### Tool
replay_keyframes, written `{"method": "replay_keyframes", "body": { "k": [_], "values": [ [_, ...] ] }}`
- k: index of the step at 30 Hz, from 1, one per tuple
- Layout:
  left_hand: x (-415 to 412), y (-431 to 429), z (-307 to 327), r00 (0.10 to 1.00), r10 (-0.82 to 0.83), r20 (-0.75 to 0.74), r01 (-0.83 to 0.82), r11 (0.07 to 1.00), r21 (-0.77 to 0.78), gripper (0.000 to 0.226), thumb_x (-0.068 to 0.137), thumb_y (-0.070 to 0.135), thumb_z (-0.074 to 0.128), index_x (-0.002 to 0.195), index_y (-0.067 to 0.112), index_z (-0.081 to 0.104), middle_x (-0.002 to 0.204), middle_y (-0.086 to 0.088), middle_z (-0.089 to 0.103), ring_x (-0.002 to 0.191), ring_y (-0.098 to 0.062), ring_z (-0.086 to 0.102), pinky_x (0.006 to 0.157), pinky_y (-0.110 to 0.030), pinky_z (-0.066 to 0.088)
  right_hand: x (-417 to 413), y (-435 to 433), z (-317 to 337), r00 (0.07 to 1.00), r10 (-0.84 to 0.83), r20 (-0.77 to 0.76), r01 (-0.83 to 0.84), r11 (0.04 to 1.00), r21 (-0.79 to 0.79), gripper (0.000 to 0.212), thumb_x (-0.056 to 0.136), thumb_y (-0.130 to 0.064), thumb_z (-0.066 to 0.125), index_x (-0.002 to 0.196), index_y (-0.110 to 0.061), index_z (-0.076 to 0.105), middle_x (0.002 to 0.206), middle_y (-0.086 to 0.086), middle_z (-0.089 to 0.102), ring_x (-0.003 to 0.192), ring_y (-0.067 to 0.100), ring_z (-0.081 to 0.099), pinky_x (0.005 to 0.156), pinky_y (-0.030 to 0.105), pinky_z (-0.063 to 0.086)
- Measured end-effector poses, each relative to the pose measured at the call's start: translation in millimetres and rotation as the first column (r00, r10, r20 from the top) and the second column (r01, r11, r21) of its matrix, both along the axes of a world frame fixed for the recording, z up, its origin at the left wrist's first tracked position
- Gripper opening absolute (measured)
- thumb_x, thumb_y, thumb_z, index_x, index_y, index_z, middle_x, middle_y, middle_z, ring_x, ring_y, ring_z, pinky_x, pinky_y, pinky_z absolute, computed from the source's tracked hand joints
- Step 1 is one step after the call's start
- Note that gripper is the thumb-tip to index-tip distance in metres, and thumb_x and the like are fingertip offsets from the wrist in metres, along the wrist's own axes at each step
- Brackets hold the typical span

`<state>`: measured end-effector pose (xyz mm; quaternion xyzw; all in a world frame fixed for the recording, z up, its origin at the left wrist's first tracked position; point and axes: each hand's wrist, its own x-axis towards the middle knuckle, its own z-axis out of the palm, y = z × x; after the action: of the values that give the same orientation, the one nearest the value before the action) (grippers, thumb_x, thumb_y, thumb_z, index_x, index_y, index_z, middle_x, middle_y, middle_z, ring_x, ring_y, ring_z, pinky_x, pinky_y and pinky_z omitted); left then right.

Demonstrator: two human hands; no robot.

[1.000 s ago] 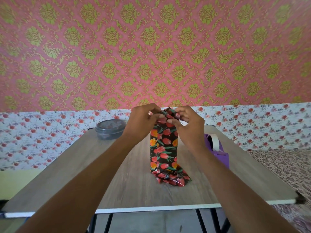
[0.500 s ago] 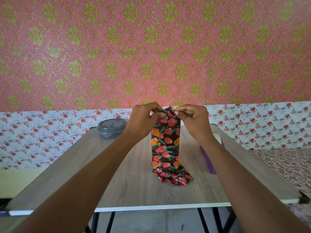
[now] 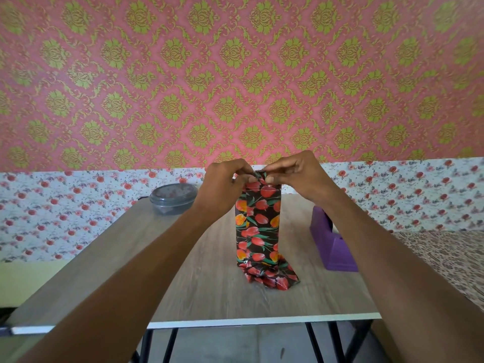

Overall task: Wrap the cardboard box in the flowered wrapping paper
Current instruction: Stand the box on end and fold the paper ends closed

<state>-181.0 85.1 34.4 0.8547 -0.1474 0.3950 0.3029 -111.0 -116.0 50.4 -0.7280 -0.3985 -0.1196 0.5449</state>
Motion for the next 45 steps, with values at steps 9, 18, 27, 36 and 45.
{"method": "replay_keyframes", "body": {
  "k": [9, 18, 27, 36, 45],
  "values": [
    [2.0, -3.6, -2.0, 1.000, -0.026, -0.008, 0.026, 1.000, -0.002, 0.007, 0.091, 0.014, 0.074, 0.091, 0.007, 0.076, 0.082, 0.003, 0.074, 0.081, -0.012, 0.069, 0.072, -0.036, 0.059, -0.3, 13.3, -2.6, 0.905, -0.217, 0.366, 0.279, 0.952, -0.125, 0.012, 0.091, 0.007, 0.065, 0.091, -0.005, 0.067, 0.094, 0.007, 0.065, 0.085, 0.022, 0.064, 0.078, 0.027, 0.053],
    [7.7, -5.8, -2.3, 0.999, 0.055, 0.002, -0.055, 0.998, 0.028, 0.009, 0.093, 0.013, 0.073, 0.100, 0.010, 0.077, 0.086, 0.001, 0.076, 0.080, -0.013, 0.070, 0.074, -0.038, 0.060, -0.4, 9.2, -4.0, 0.938, -0.226, 0.263, 0.251, 0.966, -0.062, 0.022, 0.079, 0.010, 0.076, 0.080, -0.012, 0.069, 0.072, 0.005, 0.067, 0.065, 0.011, 0.062, 0.066, 0.021, 0.052],
    [2.6, -8.9, 1.8, 0.990, 0.137, -0.014, -0.138, 0.990, -0.028, 0.011, 0.092, 0.011, 0.073, 0.102, 0.015, 0.073, 0.083, 0.003, 0.072, 0.061, 0.002, 0.060, 0.056, -0.012, 0.039, -11.7, 11.9, -19.3, 0.965, -0.238, 0.107, 0.233, 0.971, 0.055, 0.019, 0.094, 0.000, 0.069, 0.109, -0.005, 0.079, 0.101, 0.009, 0.079, 0.097, 0.019, 0.074, 0.093, 0.038, 0.059],
    [-5.7, -21.4, 16.8, 0.992, 0.104, -0.073, -0.099, 0.993, 0.067, 0.021, 0.091, 0.012, 0.068, 0.111, 0.011, 0.075, 0.094, 0.001, 0.075, 0.079, -0.011, 0.067, 0.073, -0.025, 0.051, -14.1, 11.5, -34.7, 0.952, -0.289, 0.099, 0.270, 0.948, 0.165, 0.023, 0.083, 0.005, 0.077, 0.097, -0.013, 0.081, 0.084, -0.009, 0.076, 0.079, 0.005, 0.073, 0.077, 0.019, 0.059],
    [-3.4, -28.6, 30.2, 0.977, 0.183, -0.113, -0.149, 0.955, 0.256, 0.008, 0.100, 0.012, 0.058, 0.093, 0.009, 0.058, 0.081, -0.005, 0.065, 0.077, -0.026, 0.061, 0.061, -0.039, 0.048, -16.0, 12.3, -39.7, 0.987, -0.160, -0.029, 0.162, 0.953, 0.255, 0.033, 0.082, 0.005, 0.079, 0.109, -0.012, 0.071, 0.083, 0.002, 0.079, 0.084, 0.015, 0.076, 0.081, 0.032, 0.062]
  ]
}}
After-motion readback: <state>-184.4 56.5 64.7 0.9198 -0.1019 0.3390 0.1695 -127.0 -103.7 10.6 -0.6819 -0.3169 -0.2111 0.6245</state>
